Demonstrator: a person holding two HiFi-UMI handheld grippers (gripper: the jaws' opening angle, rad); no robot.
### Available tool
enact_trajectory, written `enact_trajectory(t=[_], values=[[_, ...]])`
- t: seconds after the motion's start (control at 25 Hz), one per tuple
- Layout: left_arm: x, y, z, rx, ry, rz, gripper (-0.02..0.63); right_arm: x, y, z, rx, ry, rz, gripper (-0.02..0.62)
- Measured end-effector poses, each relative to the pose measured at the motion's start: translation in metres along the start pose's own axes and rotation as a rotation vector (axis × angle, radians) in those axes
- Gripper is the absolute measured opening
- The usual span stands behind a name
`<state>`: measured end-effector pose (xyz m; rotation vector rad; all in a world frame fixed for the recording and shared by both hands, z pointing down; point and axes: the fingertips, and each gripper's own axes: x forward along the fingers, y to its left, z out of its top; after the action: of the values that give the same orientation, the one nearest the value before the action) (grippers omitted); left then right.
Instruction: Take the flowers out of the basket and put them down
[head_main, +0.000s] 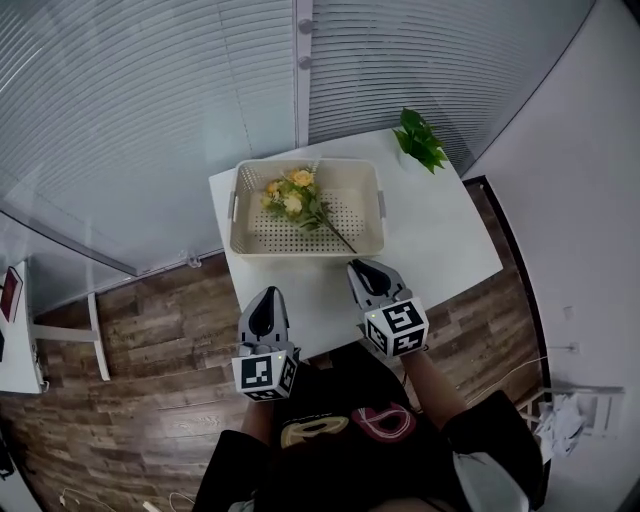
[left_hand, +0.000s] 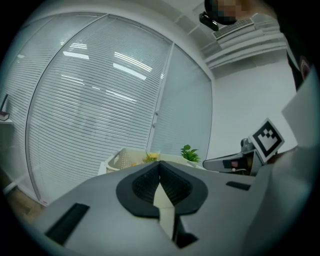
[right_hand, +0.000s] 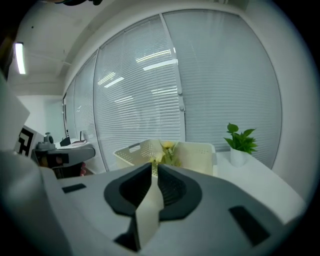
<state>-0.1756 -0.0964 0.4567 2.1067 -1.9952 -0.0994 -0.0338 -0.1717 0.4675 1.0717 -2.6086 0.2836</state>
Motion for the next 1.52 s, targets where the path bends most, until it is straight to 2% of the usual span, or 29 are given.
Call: enact_trajectory(t=[0.28,0.44,0.72,0.8,0.92,1.12,1.36,1.52], values=[[0.015,0.009,0.009,0.001,-0.013,0.068,0.017,0.028,-0.019,0.018,-0.018,0.048,0.052,0.092],[0.021,0.016,0.011,-0.007,-0.022,0.116,0.017,0.048,-0.025,0.015,-0.046,0.140,0.121,0.166],[0.017,0.028,0.005,-0.022,-0.018,0.194,0.017,0.084,-0.032,0.020,-0.086,0.247,0.210,0.187],[0.016,0.032,0.006,-0.009,-0.017,0.214,0.017,0.094,-0.029,0.017,-0.103,0.297,0.246,0.218],[0.017,0.034,0.007,0.017,-0.016,0.229,0.017,0.108,-0.030,0.009,-0.148,0.364,0.258,0.219],[0.021,0.042,0.007,-0.001,-0.019,0.249,0.017,0.137,-0.038,-0.005,-0.194,0.469,0.255,0.219],[0.020,0.059,0.012,-0.024,-0.037,0.296,0.017,0.165,-0.036,-0.011,-0.209,0.542,0.301,0.221],[0.021,0.065,0.013,-0.035,-0.039,0.308,0.017,0.183,-0.037,-0.021,-0.193,0.604,0.302,0.221]])
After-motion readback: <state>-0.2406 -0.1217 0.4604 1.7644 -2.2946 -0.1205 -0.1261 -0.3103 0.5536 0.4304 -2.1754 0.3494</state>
